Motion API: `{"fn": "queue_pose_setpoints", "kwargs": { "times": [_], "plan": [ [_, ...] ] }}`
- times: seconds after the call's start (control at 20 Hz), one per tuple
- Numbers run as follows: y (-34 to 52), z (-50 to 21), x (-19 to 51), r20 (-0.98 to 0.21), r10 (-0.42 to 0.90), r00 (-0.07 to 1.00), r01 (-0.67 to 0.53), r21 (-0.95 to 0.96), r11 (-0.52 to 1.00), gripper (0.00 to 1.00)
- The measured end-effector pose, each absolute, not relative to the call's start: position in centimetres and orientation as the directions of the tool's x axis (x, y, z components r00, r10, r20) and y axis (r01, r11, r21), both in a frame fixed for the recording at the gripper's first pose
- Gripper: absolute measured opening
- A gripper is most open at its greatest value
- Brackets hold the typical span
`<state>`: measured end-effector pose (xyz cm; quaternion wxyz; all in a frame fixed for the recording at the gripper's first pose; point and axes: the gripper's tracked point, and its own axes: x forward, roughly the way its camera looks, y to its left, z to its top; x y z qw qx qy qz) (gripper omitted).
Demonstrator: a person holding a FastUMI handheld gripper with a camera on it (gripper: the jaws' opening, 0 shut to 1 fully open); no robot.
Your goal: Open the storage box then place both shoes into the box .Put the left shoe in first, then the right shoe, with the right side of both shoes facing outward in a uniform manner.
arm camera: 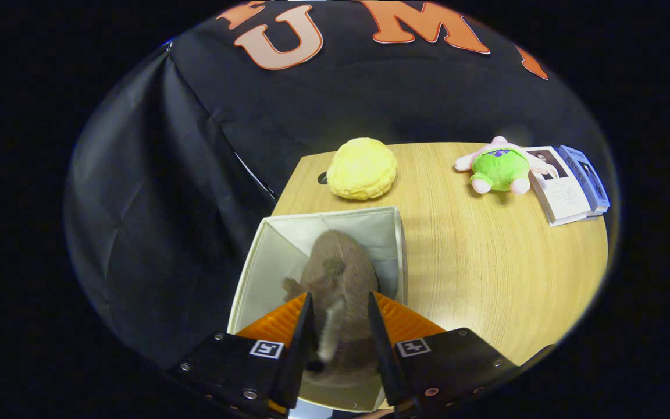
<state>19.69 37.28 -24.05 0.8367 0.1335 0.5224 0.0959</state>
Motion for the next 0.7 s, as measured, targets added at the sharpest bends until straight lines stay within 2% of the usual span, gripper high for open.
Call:
{"fn": "queue_pose_setpoints", "kwargs": {
  "times": [0.05, 0.45, 0.7],
  "plan": [
    [37.1, -23.1, 19.8, -0.836, 0.313, 0.451, -0.017, 0.343, 0.939, 0.65],
    [32.3, -14.9, 19.4, -0.693, 0.328, 0.642, -0.074, 0.369, 0.926, 0.88],
    [27.2, -9.9, 17.8, -0.571, 0.277, 0.773, -0.125, 0.291, 0.948, 0.95]
  ]
}}
